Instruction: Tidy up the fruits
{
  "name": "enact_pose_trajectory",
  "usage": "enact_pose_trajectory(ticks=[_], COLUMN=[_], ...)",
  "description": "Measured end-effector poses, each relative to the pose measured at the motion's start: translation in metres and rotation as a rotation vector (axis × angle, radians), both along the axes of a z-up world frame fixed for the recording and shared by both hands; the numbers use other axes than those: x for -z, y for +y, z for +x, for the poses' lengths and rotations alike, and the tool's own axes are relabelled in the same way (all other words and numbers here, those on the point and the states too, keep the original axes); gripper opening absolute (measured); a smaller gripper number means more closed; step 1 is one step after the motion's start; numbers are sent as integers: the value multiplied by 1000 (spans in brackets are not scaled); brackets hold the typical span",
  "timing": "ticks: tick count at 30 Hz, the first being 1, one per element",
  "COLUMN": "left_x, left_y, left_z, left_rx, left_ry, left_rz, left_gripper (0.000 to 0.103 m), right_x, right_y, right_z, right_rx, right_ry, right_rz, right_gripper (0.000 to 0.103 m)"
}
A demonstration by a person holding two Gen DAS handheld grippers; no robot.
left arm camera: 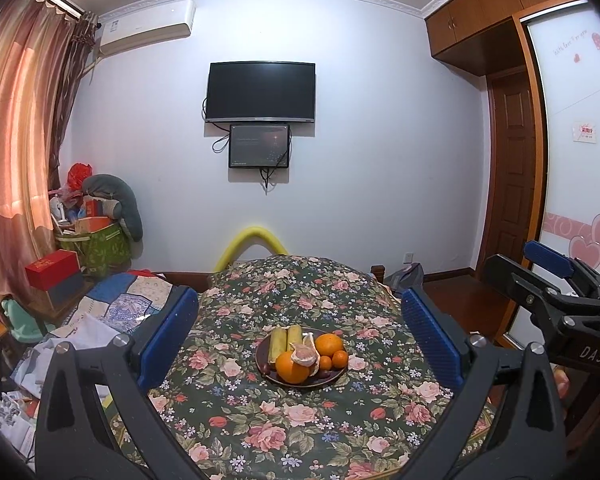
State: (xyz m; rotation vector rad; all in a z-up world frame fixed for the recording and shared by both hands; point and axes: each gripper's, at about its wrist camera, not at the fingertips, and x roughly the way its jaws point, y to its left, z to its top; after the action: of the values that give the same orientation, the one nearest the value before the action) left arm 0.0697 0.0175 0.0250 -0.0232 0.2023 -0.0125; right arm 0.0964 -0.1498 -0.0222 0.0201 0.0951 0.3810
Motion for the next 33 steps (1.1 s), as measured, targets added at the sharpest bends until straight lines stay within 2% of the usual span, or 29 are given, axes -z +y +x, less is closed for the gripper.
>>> enact_pose_trajectory(ticks=[33], left_x=[2], left_y=[-1], left_z=[-1], left_rx=[32], left_ry=[12], left_rz=[-3], left_gripper=[103], right_x=[-5], right_y=[1], right_z=[-2], right_rx=[10], right_ry=[2], right_rz=[-3], right_gripper=[103])
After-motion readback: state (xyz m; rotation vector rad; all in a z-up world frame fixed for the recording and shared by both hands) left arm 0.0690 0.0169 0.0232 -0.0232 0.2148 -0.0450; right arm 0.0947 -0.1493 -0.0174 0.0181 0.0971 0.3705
